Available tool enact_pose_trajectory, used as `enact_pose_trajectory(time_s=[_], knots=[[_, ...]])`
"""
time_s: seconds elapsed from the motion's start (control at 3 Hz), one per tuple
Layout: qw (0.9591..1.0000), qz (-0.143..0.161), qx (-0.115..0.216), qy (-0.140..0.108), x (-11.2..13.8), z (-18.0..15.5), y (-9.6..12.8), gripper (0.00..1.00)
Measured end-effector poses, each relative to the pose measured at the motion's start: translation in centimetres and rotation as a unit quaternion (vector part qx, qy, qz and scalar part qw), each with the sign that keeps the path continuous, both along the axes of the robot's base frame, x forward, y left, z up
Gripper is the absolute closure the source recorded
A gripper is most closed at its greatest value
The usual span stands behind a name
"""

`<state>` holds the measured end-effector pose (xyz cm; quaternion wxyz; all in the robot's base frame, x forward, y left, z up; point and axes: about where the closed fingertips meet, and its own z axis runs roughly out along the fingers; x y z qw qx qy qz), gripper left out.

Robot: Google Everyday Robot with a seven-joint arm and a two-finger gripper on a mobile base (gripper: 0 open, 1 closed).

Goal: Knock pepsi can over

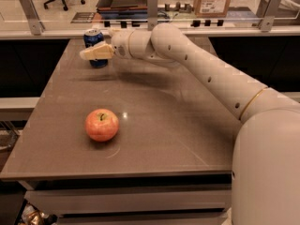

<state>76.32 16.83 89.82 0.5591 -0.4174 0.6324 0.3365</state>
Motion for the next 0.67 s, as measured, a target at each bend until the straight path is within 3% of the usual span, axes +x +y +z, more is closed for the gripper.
enact_pose_trajectory(time_s=[0.67], knots=[[1.0,0.004,0.0,0.001,-0.18,-0.11,0.55,0.48]])
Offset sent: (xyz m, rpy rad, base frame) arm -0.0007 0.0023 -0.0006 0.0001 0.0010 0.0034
